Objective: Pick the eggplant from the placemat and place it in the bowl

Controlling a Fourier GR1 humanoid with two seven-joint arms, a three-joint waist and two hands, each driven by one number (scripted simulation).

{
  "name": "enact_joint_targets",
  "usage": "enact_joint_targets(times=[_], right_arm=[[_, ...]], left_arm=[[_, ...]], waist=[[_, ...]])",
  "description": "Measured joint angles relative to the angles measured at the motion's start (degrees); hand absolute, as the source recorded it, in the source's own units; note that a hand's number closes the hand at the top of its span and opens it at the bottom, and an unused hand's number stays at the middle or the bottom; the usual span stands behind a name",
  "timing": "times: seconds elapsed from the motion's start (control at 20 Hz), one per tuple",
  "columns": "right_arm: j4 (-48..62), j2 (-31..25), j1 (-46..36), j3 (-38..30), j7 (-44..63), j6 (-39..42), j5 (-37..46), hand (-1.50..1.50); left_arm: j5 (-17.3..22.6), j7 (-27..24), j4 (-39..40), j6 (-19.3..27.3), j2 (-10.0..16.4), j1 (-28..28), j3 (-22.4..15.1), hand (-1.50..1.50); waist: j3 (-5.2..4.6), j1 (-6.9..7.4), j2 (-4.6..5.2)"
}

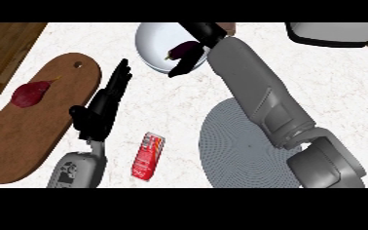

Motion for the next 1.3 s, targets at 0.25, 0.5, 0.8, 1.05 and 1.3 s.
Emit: enact_joint_targets(times=[0.25, 0.5, 0.8, 1.05, 1.3], right_arm=[[1.22, -2.27, -2.21, -5.21, -0.46, 3.16, -4.54, -1.5], [3.27, -5.45, -3.25, -8.74, 0.84, 8.71, -7.64, -1.5], [5.01, -10.1, -1.75, -11.25, 0.04, 17.31, -9.9, -1.5], [5.1, -12.64, -1.16, -11.88, -0.04, 23.04, -10.41, -1.5], [4.06, -13.92, 0.66, -11.03, -0.33, 24.31, -9.46, -1.5]], left_arm=[[-0.7, 0.29, -0.56, 0.63, -0.5, 0.56, -0.65, 0.0], [-0.55, 0.26, -0.3, 0.65, -0.36, 0.04, -0.15, 0.0], [-0.59, -0.16, -1.1, 0.51, -0.25, 0.64, -0.26, 0.0], [-0.61, -0.51, -0.87, 0.47, -0.38, 0.51, -0.27, 0.0], [-0.68, 0.3, 0.3, 0.81, -0.85, -1.11, -0.1, 0.0]], waist=[[0.0, -0.29, -0.24], [-0.02, -0.59, -0.25], [0.02, -0.21, -0.02], [0.04, -0.23, 0.05], [0.07, -0.31, 0.18]])
